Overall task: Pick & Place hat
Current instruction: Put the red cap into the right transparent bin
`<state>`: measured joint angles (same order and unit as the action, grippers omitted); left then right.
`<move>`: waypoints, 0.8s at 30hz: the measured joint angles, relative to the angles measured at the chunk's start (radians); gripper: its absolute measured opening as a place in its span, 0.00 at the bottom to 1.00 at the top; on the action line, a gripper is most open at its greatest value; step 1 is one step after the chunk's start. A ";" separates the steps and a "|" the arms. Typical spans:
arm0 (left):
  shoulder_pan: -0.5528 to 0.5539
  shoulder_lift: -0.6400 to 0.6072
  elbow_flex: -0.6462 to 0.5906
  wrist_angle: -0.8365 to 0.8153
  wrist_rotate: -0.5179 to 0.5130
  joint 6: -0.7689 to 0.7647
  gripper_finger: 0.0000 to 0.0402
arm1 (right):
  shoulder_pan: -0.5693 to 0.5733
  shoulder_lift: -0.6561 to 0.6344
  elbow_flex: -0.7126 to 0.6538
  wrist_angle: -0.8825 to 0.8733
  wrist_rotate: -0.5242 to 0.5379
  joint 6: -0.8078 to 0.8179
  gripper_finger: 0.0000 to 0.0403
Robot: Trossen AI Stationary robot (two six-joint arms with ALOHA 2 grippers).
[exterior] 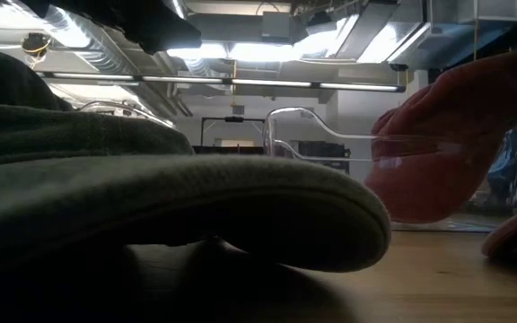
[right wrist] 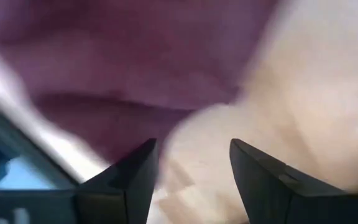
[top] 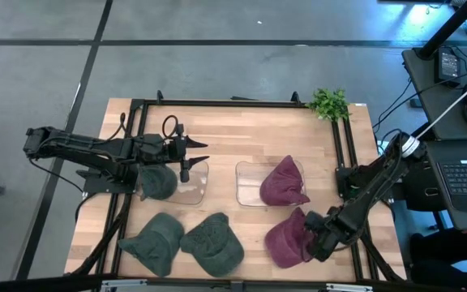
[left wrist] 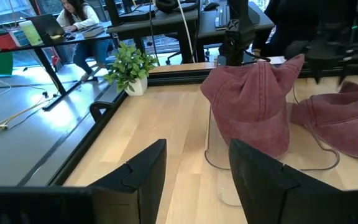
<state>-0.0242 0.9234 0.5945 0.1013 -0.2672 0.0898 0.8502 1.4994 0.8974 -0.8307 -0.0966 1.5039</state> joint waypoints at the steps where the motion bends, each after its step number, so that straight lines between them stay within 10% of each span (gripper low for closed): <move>1: 0.000 0.000 0.000 0.000 0.000 0.000 0.43 | -0.001 0.000 0.000 -0.019 0.018 0.039 0.50; 24: 0.000 0.000 0.000 0.000 0.000 0.000 0.43 | 0.006 0.003 -0.021 0.007 0.189 0.292 0.50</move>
<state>-0.0242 0.9234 0.5945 0.1011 -0.2672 0.0902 0.8562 1.5020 0.8761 -0.8239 0.0922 1.7958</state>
